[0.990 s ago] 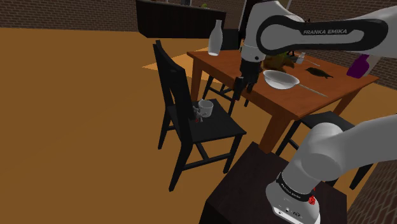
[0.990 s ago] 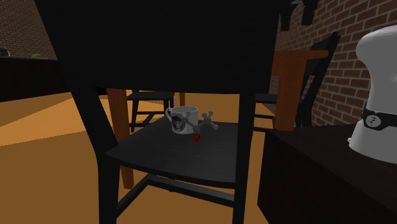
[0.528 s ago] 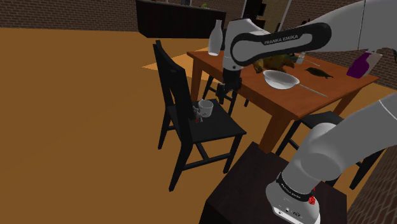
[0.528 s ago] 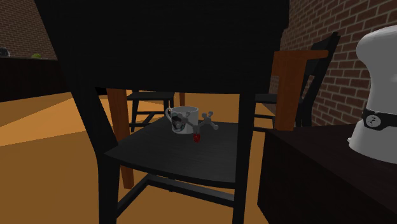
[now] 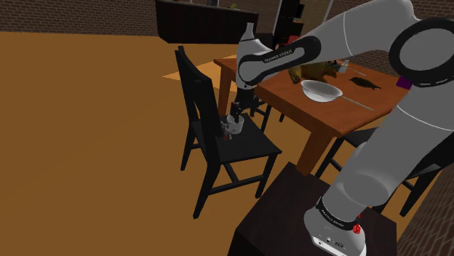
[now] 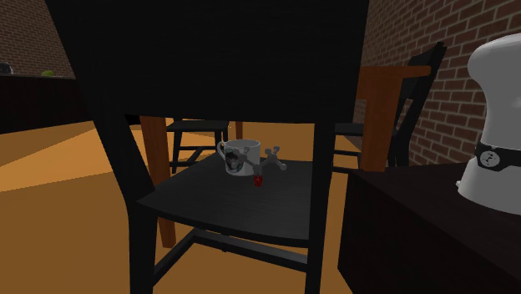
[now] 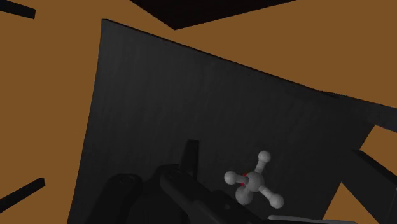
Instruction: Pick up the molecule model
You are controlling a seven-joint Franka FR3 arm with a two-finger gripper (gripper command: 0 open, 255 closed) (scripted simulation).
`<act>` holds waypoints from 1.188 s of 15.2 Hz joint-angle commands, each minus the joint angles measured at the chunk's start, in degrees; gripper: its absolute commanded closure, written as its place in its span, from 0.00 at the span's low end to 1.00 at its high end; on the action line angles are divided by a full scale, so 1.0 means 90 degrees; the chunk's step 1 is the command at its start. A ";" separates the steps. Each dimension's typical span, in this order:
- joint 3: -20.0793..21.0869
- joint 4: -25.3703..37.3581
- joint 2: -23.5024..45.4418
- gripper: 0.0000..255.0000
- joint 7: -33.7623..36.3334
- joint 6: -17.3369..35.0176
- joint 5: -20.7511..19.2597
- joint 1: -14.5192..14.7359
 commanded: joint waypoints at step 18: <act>-0.0096 0.2354 0.3532 0.00 0.0466 0.0810 0.0202 -0.0136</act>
